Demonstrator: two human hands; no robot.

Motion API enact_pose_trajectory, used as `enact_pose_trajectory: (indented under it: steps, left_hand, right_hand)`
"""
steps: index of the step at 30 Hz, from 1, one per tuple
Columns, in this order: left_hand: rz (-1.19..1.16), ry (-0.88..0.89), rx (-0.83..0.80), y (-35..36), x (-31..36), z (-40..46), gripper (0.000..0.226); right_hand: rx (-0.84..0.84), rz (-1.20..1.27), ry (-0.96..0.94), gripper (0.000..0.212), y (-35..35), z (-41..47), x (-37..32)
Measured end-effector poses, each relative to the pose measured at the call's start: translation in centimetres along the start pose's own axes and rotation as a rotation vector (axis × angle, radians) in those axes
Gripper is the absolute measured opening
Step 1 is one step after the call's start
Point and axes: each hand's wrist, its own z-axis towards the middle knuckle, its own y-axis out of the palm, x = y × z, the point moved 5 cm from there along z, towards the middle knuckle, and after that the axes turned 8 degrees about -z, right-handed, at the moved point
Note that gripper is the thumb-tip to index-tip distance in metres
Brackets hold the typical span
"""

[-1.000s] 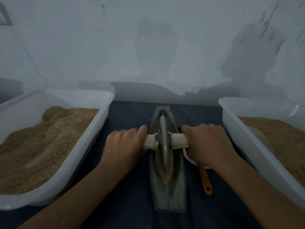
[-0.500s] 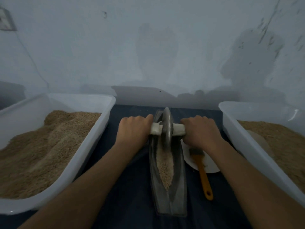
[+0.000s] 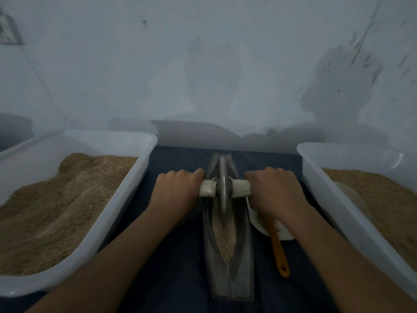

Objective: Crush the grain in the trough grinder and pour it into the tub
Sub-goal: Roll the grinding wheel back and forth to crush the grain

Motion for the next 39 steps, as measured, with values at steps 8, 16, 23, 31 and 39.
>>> enact_pose_trajectory:
  steps: [8,16,23,31,39]
  left_hand:
    - [-0.029,0.006,0.004,-0.2,0.2,1.4,0.038]
    - [-0.022,-0.004,-0.071,-0.7,0.3,-2.6,0.038]
    - [-0.036,-0.115,-0.081,0.6,-0.2,2.8,0.015]
    - [-0.052,0.041,0.040,-1.1,0.6,-1.8,0.052]
    - [-0.021,0.146,0.015,-2.1,1.3,-3.0,0.069]
  right_hand:
    - [-0.065,0.090,0.023,0.021,0.7,0.8,0.5]
    - [-0.082,0.034,-0.009,0.017,-0.9,-2.5,0.0]
    - [-0.130,0.080,0.035,0.014,0.8,3.0,0.9]
    - [-0.018,0.039,0.008,0.015,-0.6,-0.9,-0.3]
    - [0.007,0.058,0.005,0.014,-0.2,-4.2,-0.1]
